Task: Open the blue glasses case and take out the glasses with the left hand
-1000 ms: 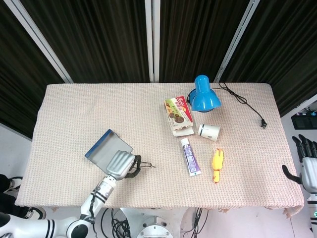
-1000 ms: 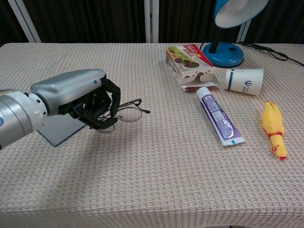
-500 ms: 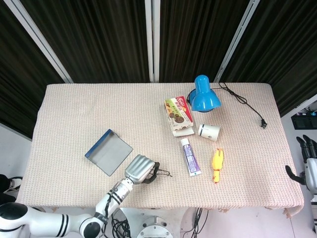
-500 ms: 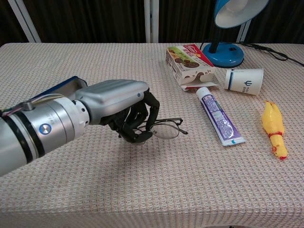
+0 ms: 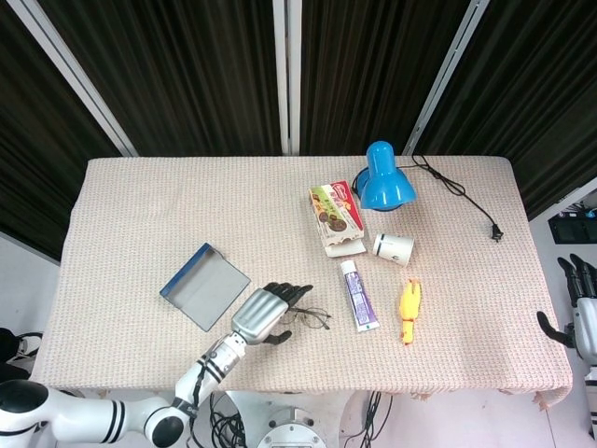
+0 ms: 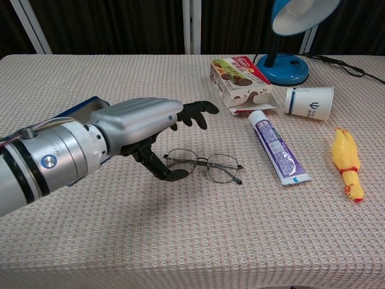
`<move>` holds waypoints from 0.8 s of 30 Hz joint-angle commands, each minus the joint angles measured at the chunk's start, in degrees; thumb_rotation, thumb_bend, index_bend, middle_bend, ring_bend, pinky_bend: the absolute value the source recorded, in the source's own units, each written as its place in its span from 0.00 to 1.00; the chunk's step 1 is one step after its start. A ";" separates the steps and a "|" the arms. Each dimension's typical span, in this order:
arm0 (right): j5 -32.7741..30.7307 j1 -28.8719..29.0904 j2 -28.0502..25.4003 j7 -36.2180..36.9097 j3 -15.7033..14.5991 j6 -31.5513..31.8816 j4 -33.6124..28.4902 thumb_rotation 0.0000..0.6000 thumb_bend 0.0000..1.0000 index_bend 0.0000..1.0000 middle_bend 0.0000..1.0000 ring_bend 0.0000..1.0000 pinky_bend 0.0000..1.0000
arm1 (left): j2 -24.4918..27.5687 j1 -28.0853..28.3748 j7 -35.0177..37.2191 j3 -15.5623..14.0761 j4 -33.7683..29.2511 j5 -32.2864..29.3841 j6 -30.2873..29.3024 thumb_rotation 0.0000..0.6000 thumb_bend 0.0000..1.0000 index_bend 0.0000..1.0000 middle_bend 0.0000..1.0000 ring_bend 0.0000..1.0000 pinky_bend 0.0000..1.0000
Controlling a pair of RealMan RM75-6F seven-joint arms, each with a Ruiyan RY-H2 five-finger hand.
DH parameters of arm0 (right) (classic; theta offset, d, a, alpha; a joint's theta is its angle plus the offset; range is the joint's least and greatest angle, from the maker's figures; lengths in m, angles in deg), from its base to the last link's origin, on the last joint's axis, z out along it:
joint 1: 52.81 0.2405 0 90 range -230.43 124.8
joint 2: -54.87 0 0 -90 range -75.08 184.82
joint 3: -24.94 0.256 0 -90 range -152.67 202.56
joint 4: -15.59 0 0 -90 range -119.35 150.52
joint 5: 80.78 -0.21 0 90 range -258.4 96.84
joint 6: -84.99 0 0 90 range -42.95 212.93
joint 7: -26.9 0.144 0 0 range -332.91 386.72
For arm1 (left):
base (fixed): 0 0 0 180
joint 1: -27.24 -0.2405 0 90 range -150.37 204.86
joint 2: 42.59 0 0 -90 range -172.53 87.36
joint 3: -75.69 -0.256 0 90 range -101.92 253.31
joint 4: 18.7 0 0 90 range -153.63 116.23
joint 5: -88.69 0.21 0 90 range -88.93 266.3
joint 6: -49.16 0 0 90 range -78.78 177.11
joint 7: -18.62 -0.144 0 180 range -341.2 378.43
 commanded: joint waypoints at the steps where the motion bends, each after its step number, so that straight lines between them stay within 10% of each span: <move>1: -0.04 -0.03 -0.06 -0.10 0.02 0.05 -0.09 1.00 0.24 0.00 0.00 0.00 0.00 | 2.18 -1.32 -0.49 -0.06 -1.59 0.86 -2.78 1.00 0.23 0.03 0.05 0.02 0.13; 15: 1.48 -0.06 0.96 -2.20 0.30 2.31 -0.45 1.00 0.23 0.00 0.00 0.00 0.00 | 21.50 -13.74 6.70 -3.05 -0.63 8.76 -20.27 1.00 0.21 0.04 0.00 0.00 0.01; 24: 1.76 -0.59 1.80 -4.03 -0.18 3.18 -1.12 1.00 0.21 0.00 0.00 0.00 0.00 | 33.68 -20.21 18.88 -5.84 1.57 7.80 -20.21 1.00 0.20 0.04 0.00 0.00 0.00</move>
